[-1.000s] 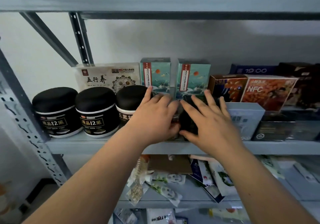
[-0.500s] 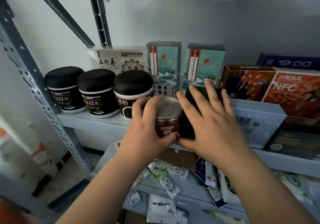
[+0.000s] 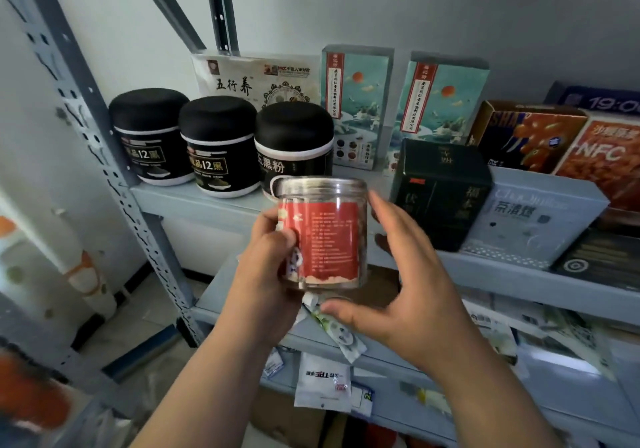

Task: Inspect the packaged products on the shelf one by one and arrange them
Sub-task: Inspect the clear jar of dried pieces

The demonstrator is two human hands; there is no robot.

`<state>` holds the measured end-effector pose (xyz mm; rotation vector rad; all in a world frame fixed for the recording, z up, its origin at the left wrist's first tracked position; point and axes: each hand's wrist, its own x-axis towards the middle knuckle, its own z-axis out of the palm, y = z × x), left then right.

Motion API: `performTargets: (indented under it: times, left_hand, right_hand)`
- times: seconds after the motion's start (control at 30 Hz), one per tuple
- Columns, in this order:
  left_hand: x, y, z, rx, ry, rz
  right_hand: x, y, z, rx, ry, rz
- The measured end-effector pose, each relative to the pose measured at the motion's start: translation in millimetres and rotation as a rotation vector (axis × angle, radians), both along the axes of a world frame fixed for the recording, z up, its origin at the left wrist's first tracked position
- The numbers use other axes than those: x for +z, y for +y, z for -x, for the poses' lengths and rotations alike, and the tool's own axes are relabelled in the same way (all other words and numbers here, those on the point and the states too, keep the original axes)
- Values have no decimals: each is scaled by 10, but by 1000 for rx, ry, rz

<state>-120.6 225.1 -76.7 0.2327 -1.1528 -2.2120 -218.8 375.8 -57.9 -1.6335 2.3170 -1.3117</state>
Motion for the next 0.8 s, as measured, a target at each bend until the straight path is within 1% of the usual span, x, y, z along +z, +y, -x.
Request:
performTargets:
  times: [0.07, 0.23, 0.37, 0.47, 0.63, 0.73, 0.8]
  left_hand:
    - [-16, -31, -99, -41, 2, -68]
    - [-97, -78, -337, -91, -17, -145]
    - [-126, -145, -547, -168, -105, -164]
    - [-156, -254, -692, -191, -101, -176]
    - [-222, -401, -910, -239, -8, -248]
    - [-242, -436, -1031, -292, 37, -281]
    - [-245, -481, -1077, -268, 79, -284]
  right_hand:
    - [-45, -69, -139, -7, -6, -7]
    - [-153, -190, -439, -81, -117, 82]
    - [-188, -255, -719, -146, -163, 103]
    - [-248, -330, -877, -159, -218, 117]
    - [-306, -515, -1109, -51, -474, 248]
    - [-306, -625, -1229, 12, -527, 215]
    - [-267, -672, -1286, 80, -573, 174]
